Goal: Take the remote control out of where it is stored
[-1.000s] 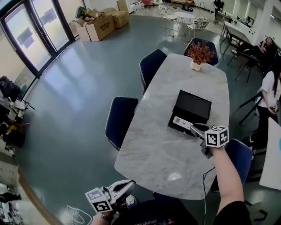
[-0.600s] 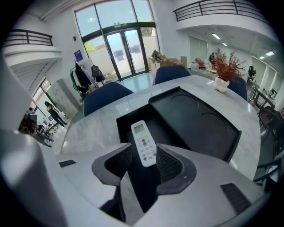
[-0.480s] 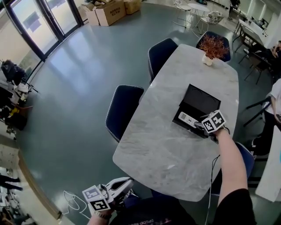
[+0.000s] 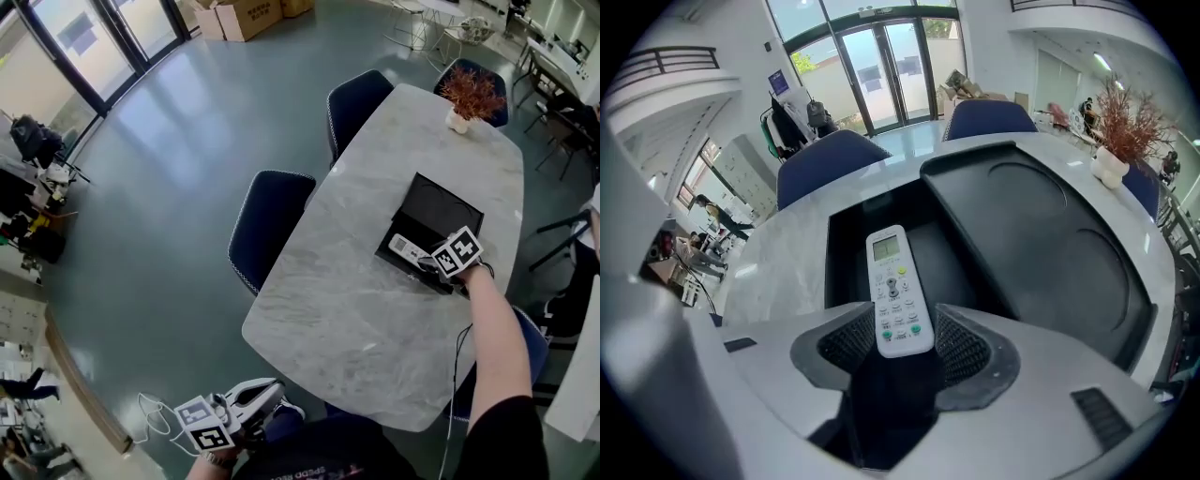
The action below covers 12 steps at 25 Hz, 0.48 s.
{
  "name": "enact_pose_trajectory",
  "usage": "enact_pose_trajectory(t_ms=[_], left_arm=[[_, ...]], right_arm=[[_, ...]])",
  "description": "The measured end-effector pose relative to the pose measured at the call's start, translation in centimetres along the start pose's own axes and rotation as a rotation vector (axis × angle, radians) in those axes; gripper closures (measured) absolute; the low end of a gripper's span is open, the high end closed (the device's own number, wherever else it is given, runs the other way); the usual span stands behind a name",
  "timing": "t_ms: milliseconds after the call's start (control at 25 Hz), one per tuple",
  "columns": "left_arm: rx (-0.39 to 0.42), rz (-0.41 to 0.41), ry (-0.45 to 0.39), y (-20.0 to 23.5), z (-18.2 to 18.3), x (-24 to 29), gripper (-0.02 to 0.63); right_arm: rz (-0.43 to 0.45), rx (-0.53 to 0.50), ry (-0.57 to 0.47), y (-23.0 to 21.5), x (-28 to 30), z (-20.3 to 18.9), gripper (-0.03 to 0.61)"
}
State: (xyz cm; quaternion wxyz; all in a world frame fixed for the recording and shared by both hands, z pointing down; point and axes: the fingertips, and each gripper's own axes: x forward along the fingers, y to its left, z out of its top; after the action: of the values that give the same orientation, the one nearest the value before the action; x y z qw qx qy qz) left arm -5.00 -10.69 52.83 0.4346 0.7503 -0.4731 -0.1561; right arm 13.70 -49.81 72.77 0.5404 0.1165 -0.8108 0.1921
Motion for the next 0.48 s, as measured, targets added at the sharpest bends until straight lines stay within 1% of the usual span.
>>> enact_pose_trajectory(t_ms=[480], left_arm=[[-0.011, 0.024, 0.002, 0.2, -0.2, -0.2, 0.608]], right_arm=[[0.009, -0.054, 0.06, 0.1, 1.5, 0.3, 0.375]])
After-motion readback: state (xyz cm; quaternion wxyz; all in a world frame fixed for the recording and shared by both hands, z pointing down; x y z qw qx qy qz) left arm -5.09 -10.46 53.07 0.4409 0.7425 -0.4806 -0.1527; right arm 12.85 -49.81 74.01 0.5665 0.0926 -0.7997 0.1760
